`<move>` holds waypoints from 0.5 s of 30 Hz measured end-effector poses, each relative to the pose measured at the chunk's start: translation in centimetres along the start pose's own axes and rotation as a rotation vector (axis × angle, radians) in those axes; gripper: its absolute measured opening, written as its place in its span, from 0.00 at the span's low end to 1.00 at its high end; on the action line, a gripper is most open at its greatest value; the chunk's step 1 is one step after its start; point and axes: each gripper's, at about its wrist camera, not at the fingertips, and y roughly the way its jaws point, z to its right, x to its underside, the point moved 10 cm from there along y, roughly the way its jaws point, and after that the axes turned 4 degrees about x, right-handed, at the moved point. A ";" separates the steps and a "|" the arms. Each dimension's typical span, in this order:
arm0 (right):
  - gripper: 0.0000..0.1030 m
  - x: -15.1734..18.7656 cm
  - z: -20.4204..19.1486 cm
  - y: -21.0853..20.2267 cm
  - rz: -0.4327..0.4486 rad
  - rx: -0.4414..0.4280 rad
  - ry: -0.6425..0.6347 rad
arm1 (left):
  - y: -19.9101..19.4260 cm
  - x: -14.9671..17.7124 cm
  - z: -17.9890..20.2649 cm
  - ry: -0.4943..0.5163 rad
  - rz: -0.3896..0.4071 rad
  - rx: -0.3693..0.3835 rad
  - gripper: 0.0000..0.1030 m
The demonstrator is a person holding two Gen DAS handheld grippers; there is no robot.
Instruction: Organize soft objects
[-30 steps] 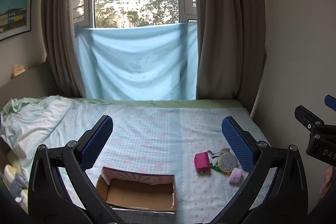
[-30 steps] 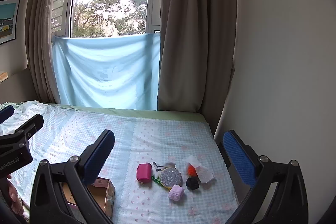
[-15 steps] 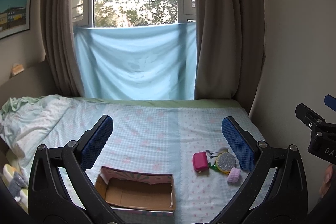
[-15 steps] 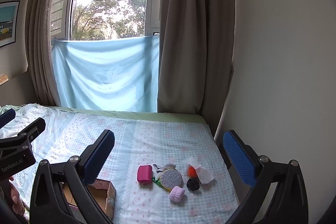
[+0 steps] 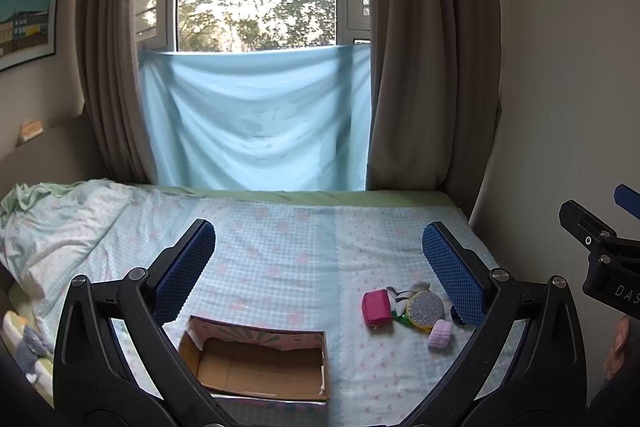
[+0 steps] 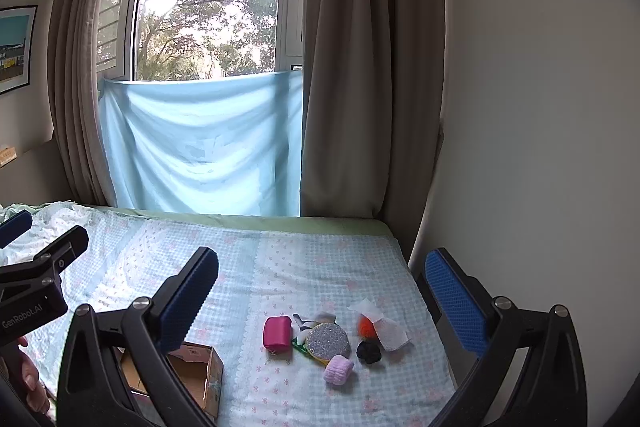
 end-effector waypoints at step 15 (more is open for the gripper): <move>1.00 -0.1 -0.2 -0.3 -0.009 -0.003 -0.005 | -0.5 0.2 -0.1 -0.003 -0.008 -0.003 1.00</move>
